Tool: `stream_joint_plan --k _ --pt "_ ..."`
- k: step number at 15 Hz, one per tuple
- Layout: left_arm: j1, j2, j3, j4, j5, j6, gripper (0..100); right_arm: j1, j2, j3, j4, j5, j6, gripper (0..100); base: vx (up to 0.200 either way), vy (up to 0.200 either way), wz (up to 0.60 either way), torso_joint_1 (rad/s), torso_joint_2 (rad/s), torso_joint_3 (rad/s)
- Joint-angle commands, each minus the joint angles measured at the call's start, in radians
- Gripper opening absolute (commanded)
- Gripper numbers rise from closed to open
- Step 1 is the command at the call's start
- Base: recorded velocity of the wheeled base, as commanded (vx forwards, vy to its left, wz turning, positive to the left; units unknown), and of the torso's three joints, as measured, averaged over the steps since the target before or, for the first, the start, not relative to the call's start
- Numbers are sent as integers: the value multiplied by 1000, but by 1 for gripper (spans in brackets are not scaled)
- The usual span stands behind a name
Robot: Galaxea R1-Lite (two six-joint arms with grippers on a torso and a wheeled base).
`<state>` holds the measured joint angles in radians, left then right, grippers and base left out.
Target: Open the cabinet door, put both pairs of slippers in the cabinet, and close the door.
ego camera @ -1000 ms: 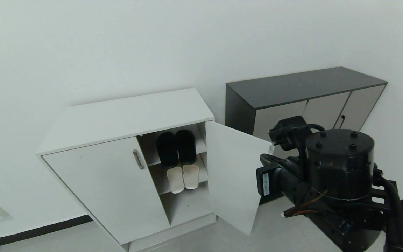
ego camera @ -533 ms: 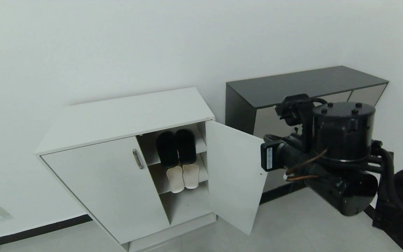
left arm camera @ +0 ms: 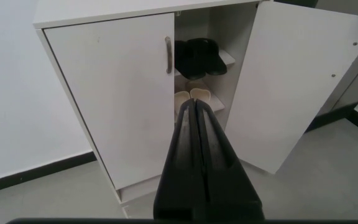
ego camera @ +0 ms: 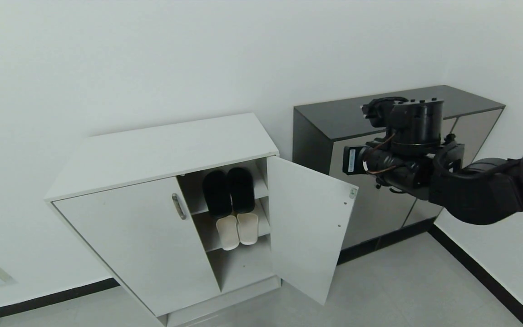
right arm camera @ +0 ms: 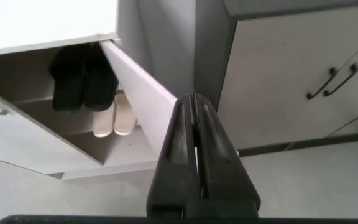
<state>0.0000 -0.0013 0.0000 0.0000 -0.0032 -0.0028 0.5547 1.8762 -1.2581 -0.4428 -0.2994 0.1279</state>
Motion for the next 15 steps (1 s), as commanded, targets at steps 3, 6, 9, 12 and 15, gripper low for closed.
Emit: stream_joint_plan --k 3,6,9,12,15 --pt "0 1 0 0 0 0 0 -75 135 -110 33 63 33 0 0 0 0 0 0 0" --pt "0 1 0 0 0 0 0 -91 207 -149 32 65 41 0 0 0 0 0 0 0" --pt "0 1 0 0 0 0 0 -98 253 -178 32 68 41 0 0 0 0 0 0 0" --pt "0 1 0 0 0 0 0 -101 274 -184 32 68 41 0 0 0 0 0 0 0" --pt "0 1 0 0 0 0 0 -105 293 -184 30 66 41 0 0 0 0 0 0 0"
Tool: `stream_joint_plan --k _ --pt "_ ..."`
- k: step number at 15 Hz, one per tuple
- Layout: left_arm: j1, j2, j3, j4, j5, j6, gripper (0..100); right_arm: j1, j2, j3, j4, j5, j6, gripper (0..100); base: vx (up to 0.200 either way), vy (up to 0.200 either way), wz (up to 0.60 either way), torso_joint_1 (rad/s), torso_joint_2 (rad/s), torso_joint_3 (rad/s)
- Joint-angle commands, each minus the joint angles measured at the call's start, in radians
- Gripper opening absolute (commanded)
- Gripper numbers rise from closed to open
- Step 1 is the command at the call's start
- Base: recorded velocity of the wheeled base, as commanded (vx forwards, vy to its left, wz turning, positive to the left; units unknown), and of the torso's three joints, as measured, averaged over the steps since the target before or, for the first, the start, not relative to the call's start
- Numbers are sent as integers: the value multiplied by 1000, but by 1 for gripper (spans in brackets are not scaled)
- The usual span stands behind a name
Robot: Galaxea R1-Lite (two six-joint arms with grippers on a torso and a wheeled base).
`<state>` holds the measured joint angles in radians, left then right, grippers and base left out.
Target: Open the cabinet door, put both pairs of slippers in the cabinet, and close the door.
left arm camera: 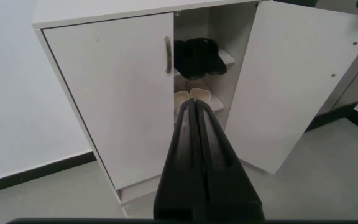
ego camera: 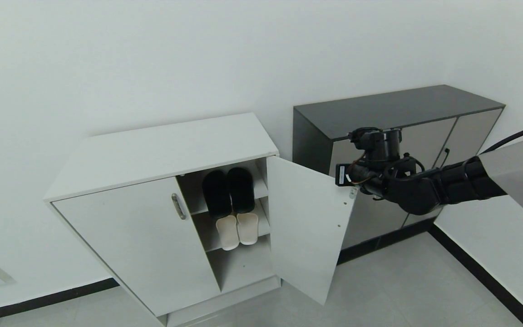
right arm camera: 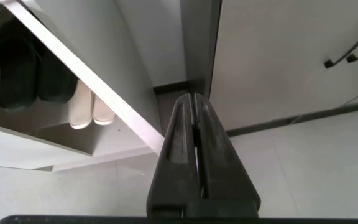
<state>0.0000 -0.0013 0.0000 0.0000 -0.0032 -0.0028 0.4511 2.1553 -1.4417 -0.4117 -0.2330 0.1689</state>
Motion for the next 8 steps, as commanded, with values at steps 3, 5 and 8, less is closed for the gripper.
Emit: stream_joint_plan --k 3,5,8 --pt "0 1 0 0 0 0 0 -6 20 0 -4 -2 0 0 0 0 0 0 0 0" --pt "0 1 0 0 0 0 0 -6 20 3 -2 -2 0 0 0 0 0 0 0 0" --pt "0 1 0 0 0 0 0 -5 18 7 1 -3 0 0 0 0 0 0 0 0"
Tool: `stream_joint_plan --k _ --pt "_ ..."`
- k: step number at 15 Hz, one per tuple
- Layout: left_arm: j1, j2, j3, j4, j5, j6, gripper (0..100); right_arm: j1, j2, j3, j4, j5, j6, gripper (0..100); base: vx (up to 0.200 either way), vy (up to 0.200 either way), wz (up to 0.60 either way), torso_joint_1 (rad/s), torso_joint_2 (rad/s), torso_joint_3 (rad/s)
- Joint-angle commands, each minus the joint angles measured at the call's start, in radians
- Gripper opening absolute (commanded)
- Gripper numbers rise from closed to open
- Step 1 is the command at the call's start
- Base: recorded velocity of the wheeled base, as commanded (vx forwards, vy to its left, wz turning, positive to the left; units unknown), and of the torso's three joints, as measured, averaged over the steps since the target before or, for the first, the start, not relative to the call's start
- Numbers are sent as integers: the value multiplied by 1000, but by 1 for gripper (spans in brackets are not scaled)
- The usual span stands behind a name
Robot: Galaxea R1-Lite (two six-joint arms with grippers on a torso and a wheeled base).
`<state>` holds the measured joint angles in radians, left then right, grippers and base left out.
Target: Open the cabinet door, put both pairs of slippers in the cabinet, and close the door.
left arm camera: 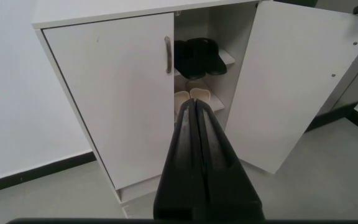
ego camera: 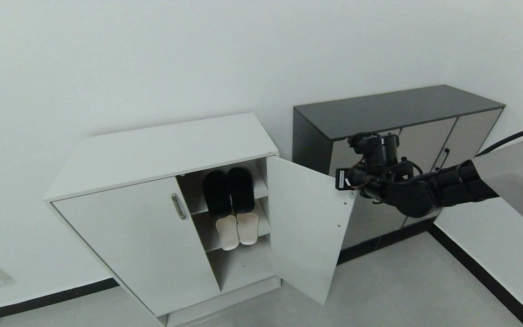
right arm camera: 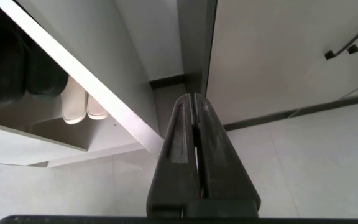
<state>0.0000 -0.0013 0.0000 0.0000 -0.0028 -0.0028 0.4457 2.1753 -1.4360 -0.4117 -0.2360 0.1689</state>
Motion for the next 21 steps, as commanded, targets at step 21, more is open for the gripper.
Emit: stream_joint_plan --k 21 --pt "0 1 0 0 0 0 0 254 -169 347 -269 -2 -88 0 0 0 0 0 0 0"
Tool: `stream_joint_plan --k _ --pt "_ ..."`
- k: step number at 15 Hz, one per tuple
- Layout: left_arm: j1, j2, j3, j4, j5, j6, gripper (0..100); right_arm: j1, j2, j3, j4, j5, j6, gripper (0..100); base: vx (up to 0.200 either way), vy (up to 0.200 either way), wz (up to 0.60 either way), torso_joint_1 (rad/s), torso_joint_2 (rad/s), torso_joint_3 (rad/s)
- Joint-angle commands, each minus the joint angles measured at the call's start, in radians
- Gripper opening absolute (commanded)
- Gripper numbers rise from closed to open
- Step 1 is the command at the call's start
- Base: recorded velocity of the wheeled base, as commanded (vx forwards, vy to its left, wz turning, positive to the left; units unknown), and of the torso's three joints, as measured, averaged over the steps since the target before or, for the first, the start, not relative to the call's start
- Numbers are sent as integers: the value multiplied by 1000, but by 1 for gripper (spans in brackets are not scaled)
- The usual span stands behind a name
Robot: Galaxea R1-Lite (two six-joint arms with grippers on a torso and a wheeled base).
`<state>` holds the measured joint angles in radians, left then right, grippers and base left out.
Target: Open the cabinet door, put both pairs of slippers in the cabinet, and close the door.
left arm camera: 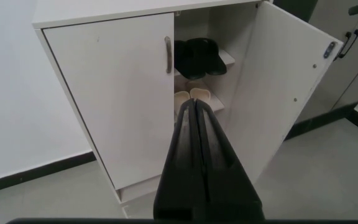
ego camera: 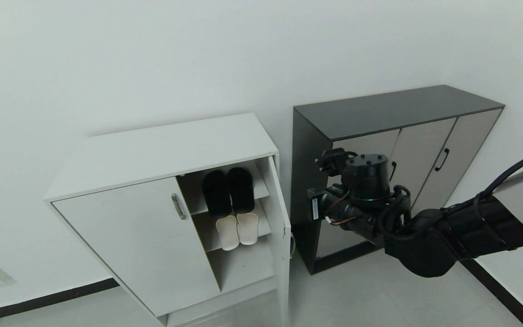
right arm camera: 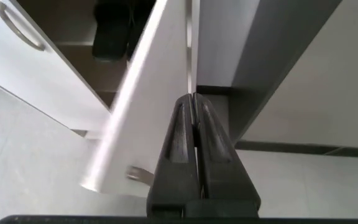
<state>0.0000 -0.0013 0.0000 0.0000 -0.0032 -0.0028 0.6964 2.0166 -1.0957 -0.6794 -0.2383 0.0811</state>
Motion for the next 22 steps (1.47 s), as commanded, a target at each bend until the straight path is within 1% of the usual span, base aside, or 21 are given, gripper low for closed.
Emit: stream_joint_plan --k 1,2,10,13,15,17,19,21,22 --pt "0 1 0 0 0 0 0 2 -9 8 -5 1 -12 0 0 0 0 0 0 0" --pt "0 1 0 0 0 -2 0 3 -10 7 -5 1 -15 0 0 0 0 0 0 0" --pt "0 1 0 0 0 -2 0 15 -9 7 -19 1 -15 0 0 0 600 2 5 2" --pt "0 1 0 0 0 -2 0 14 4 11 -65 4 -34 0 0 0 0 0 0 0" --pt "0 1 0 0 0 -2 0 12 5 23 -128 8 -44 0 0 0 0 0 0 0" --pt "0 1 0 0 0 -2 0 -11 -35 25 -80 -1 -58 0 0 0 0 0 0 0" --pt "0 1 0 0 0 -2 0 -43 -121 42 75 -6 -53 0 0 0 0 0 0 0" --pt "0 1 0 0 0 -2 0 -67 -171 80 138 -6 -50 0 0 0 0 0 0 0" --pt "-2 1 0 0 0 -2 0 -80 -183 105 136 -4 -50 0 0 0 0 0 0 0"
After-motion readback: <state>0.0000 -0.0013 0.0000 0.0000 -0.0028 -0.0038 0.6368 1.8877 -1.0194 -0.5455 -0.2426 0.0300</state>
